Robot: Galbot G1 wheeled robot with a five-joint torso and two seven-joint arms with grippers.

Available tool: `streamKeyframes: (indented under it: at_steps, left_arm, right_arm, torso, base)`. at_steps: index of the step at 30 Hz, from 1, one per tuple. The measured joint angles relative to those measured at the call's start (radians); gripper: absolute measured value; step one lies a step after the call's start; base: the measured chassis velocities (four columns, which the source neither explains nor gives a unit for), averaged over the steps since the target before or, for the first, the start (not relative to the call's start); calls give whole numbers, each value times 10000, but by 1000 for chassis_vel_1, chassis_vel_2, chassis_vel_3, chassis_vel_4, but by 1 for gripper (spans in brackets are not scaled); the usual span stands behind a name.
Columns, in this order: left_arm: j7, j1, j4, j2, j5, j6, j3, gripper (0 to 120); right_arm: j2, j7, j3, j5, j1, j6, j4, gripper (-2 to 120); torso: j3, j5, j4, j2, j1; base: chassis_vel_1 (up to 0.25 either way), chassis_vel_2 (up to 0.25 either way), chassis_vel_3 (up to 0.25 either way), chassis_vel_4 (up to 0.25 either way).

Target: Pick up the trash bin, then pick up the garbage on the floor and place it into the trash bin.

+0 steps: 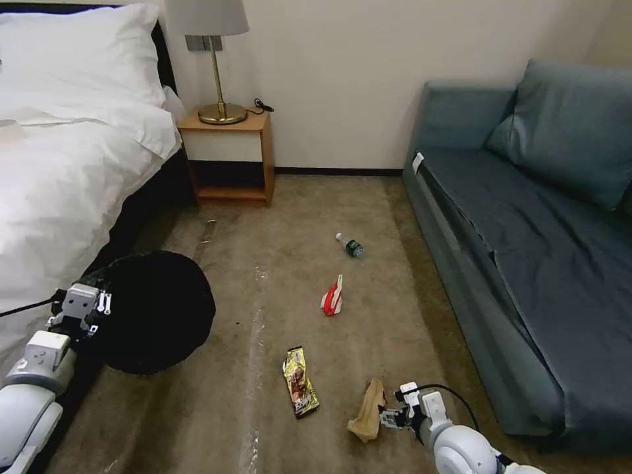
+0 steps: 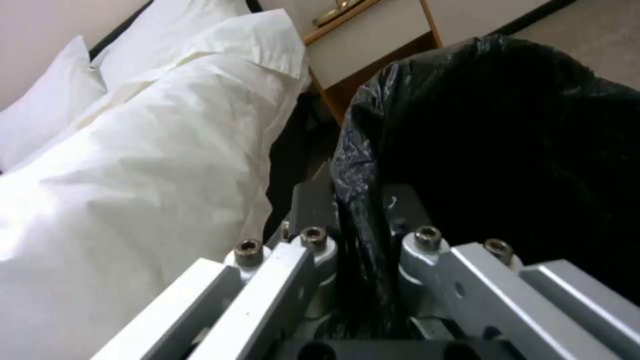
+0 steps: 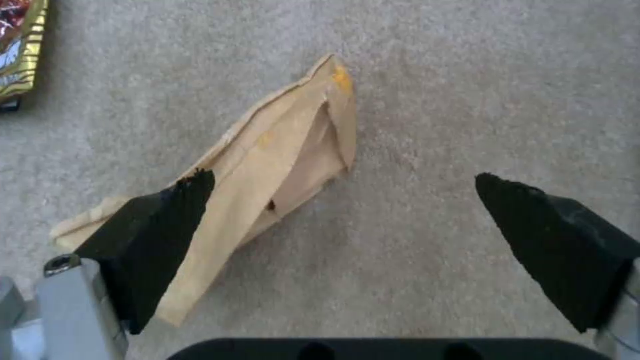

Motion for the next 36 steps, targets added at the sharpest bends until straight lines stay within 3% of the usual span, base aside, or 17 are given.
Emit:
streamKeyframes:
  at_steps: [24, 32, 34, 36]
  left_arm:
    - [244, 884, -217, -400, 21, -331, -576, 7]
    - [246, 897, -219, -384, -10, -343, -591, 7]
    - [245, 930, -256, -331, -56, -344, -631, 7]
    - [246, 949, -268, -317, -67, -343, -649, 7]
  right_arm:
    - [1324, -1692, -682, -728, 1100, 1385, -3014, 100]
    - [1407, -2293, -634, -858, 1104, 1687, -3172, 85]
    - [1396, -2498, -627, -911, 1105, 1850, -3172, 70]
    - [1396, -2505, -619, -914, 1105, 1871, -3167, 67]
  torso:
    - [0, 0, 0, 0, 0]
    - [0, 0, -1, 0, 0]
    - [0, 0, 0, 0, 0]
    - [0, 0, -1, -1, 0]
  base:
    - [0, 0, 0, 0]
    - [0, 0, 0, 0]
    - [0, 0, 0, 0]
    - [0, 0, 0, 0]
